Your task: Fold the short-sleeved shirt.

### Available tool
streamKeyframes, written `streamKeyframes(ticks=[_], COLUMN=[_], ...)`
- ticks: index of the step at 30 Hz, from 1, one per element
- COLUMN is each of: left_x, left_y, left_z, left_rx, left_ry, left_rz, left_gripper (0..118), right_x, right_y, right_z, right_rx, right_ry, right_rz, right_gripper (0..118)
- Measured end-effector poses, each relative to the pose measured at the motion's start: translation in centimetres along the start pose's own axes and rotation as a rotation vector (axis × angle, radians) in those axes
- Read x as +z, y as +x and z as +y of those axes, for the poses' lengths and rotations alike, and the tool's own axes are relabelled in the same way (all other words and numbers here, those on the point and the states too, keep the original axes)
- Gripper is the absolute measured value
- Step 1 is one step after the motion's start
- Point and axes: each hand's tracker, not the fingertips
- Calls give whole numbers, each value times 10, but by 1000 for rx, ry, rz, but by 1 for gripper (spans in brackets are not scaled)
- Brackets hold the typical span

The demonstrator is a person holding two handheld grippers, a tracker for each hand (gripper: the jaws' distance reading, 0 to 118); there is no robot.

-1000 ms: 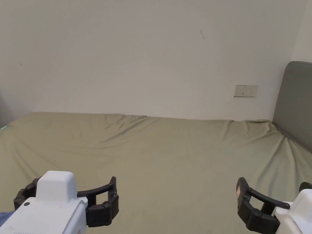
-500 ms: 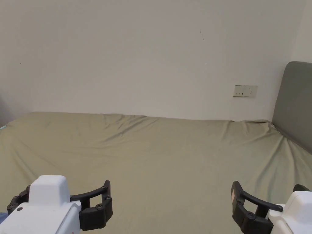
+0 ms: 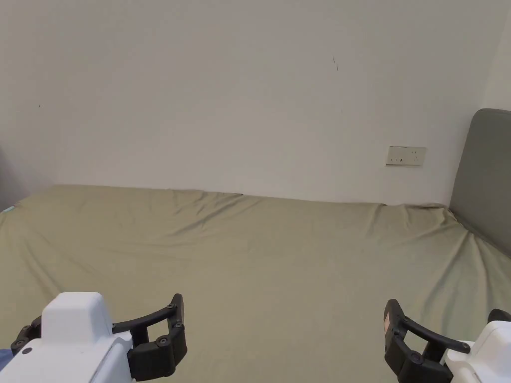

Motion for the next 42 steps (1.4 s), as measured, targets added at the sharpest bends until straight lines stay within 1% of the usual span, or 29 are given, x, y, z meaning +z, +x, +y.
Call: streamKeyframes(ticks=[2, 4, 7, 9, 12, 13, 14, 16, 17, 18, 19, 20, 21, 23, 24, 26, 28, 30, 32, 34, 38, 42], left_x=[2, 5, 6, 7, 6, 7, 9, 7, 4, 2, 3, 3, 1, 0, 0, 0, -1, -1, 1, 12, 51, 103], left_y=[-2, -2, 0, 3, 10, 11, 12, 14, 12, 11, 9, 6, 2, 1, 3, 2, 0, 1, -3, -9, -43, -84], left_z=[3, 3, 1, 2, 1, -1, -2, -1, -2, -3, -2, -2, -4, -7, -9, -11, -10, -10, -6, -2, 1, 2], left_rx=[13, 4, -54, -111, -135, -137, -136, -117, -101, -89, -83, -78, -69, -85, -109, -106, -67, -71, -85, -89, -67, -99], left_ry=[-22, -22, 20, 7, -4, 10, 37, 35, 22, 16, 3, -19, -42, -47, -48, -57, -67, -59, -58, -61, -51, -60], left_rz=[-9, -9, 1, -15, -9, -6, -2, 15, 36, 55, 50, 39, 23, 24, 36, 26, -15, -1, 33, 61, 189, 435], left_gripper=[118, 118, 118, 118, 118, 113, 99, 34, 7, 2, 0, 0, 0, 0, 0, 0, 0, 0, 0, 0, 0, 0], right_x=[-3, -4, -3, -3, -1, 1, 2, 3, 1, 0, 0, 1, 1, 3, 3, 2, 4, 2, 0, -4, -13, -23], right_y=[-3, -2, 3, 6, 7, 8, 9, 7, 7, 9, 11, 11, 11, 9, 9, 11, 11, 8, -1, -17, -60, -125], right_z=[2, 1, -5, -8, -8, -6, -6, -6, -5, -3, 0, 0, 0, -2, -2, -2, -5, -4, -4, -3, -4, -6], right_rx=[16, 6, -21, -8, 0, -8, -13, -20, -20, -26, -39, -38, -27, 33, 40, 21, -26, -24, -7, 8, -27, -27], right_ry=[-13, -35, -53, -69, -76, -81, -69, -23, -29, -35, -56, -56, -58, -62, -65, -72, -83, -80, -82, -76, -75, -84], right_rz=[-15, -13, -27, -33, -49, -32, -21, -59, -66, -59, -37, -45, -45, -71, -74, -73, -56, -57, -35, 27, 197, 403], right_gripper=[118, 118, 118, 118, 118, 114, 97, 20, 2, 1, 1, 1, 1, 1, 0, 1, 0, 0, 0, 0, 0, 0])
